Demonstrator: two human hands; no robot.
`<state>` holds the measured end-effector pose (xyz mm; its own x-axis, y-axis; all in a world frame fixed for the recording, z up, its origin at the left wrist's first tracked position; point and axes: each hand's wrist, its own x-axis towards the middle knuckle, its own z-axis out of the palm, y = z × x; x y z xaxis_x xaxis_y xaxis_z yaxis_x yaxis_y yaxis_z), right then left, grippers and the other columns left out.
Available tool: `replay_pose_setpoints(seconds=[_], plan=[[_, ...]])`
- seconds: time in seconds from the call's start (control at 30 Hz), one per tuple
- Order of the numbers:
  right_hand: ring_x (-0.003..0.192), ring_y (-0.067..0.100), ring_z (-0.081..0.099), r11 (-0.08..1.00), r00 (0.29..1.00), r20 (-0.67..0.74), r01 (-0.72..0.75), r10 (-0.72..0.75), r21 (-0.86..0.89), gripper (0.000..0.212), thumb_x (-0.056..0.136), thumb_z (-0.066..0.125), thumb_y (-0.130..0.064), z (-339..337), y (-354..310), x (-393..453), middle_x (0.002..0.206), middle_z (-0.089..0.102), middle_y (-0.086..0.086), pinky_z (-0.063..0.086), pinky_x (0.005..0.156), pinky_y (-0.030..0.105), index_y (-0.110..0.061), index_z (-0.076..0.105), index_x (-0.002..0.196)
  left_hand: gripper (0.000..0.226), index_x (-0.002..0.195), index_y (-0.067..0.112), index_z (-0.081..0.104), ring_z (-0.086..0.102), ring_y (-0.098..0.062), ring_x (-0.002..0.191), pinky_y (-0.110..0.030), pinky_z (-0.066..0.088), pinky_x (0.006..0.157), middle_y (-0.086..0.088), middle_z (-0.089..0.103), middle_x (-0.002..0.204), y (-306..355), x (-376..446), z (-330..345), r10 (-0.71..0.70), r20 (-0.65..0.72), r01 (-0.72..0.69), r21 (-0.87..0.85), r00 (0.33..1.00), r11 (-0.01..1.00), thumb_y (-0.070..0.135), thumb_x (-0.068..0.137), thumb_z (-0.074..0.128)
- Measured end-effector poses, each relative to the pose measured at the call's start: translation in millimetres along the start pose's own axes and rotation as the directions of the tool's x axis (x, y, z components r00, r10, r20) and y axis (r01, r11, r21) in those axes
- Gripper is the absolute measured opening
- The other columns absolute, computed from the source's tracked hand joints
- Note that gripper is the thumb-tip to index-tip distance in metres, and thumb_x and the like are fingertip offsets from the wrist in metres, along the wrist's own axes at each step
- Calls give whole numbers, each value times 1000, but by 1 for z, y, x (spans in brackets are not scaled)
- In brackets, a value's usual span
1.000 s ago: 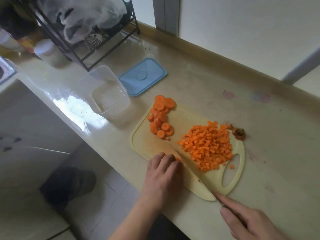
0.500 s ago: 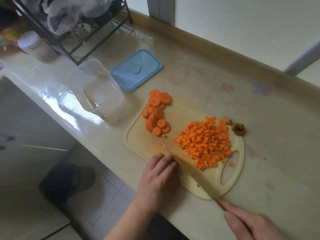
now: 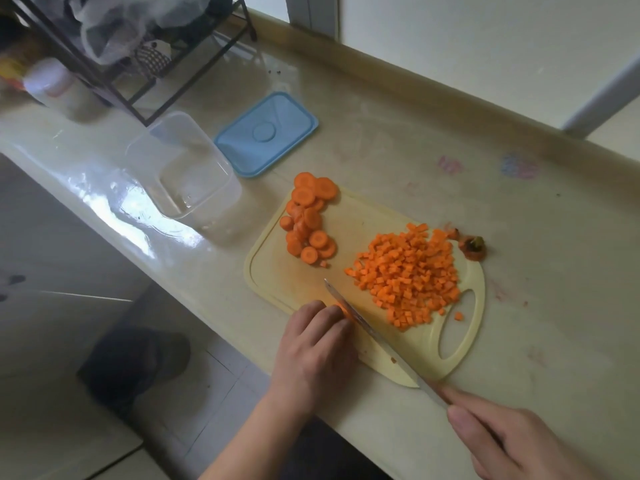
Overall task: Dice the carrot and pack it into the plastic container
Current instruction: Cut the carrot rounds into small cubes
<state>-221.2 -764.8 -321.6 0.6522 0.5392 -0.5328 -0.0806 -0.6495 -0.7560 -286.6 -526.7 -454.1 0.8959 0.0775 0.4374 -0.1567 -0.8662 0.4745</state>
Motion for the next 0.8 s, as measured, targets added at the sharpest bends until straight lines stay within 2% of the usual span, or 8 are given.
replay_pose_setpoints(seconds=[0.1, 0.23, 0.33, 0.43, 0.5, 0.6, 0.7, 0.8], plan=[[91, -14, 63, 999, 999, -32, 16, -17, -28, 61, 62, 23, -97, 2, 6, -2, 92, 71, -28, 45, 79, 3, -74, 47, 113, 14, 102, 0, 76, 60, -31, 103, -39, 51, 92, -12, 70, 114, -1, 1, -2, 3, 7, -3, -12, 1000, 1000, 8, 93, 70], [97, -21, 57, 1000, 1000, -2, 10, -10, -24, 59, 63, 20, -95, 3, 0, -1, 96, 66, -36, 41, 81, 1, -76, 41, 114, 9, 92, 0, 76, 59, -27, 99, -31, 50, 93, -11, 72, 107, 4, 7, -5, 7, -38, -8, -13, 999, 1000, 6, 87, 72], [78, -27, 53, 997, 999, 14, 41, -40, -64, 49, 71, 31, -81, 6, -6, 5, 71, 54, -51, 36, 69, -4, -68, 53, 113, 7, 89, 1, 76, 60, -26, 96, -31, 52, 90, -10, 73, 104, 6, 8, -5, 11, -47, -11, -13, 999, 1000, 4, 86, 72], [66, -24, 51, 998, 999, 47, 2, 0, -56, 23, 92, 40, -54, 10, -11, 13, 51, 45, -47, 34, 60, -2, -58, 50, 113, 7, 90, 3, 77, 62, -26, 94, -31, 53, 88, -9, 73, 101, 5, 8, -7, 18, -45, -19, -10, 999, 1000, 5, 87, 72], [62, -22, 52, 999, 997, 78, 0, 3, -36, 32, 89, 39, -42, 9, -13, 14, 47, 45, -42, 35, 58, 0, -48, 53, 118, 6, 90, 3, 78, 63, -27, 91, -31, 55, 85, -10, 72, 98, 5, 6, -10, 5, -45, -6, -4, 999, 1000, 5, 85, 76], [58, -17, 53, 999, 997, 67, -23, 26, -46, 41, 88, 40, -48, 7, -14, 9, 46, 48, -37, 35, 55, 1, -42, 55, 125, 9, 88, 1, 76, 63, -30, 89, -34, 55, 81, -12, 70, 94, 5, 5, -10, -4, -44, 4, -5, 999, 1000, 1, 80, 81], [62, -16, 56, 999, 998, 55, -11, 13, -50, 63, 72, 40, -81, 5, -15, 4, 50, 50, -39, 35, 56, 0, -48, 55, 124, 10, 95, -1, 77, 63, -32, 96, -37, 54, 84, -13, 71, 100, 3, 1, -8, 21, -37, -21, -13, 999, 1000, 4, 87, 76], [68, -22, 53, 997, 998, 53, -35, 39, -71, 50, 80, 34, -63, 1, -9, 1, 52, 47, -45, 34, 60, -1, -50, 54, 124, 24, 103, 1, 79, 64, -32, 94, -39, 54, 80, -11, 74, 106, -1, -3, -9, 59, -36, -59, 8, 998, 998, 11, 102, 57]])
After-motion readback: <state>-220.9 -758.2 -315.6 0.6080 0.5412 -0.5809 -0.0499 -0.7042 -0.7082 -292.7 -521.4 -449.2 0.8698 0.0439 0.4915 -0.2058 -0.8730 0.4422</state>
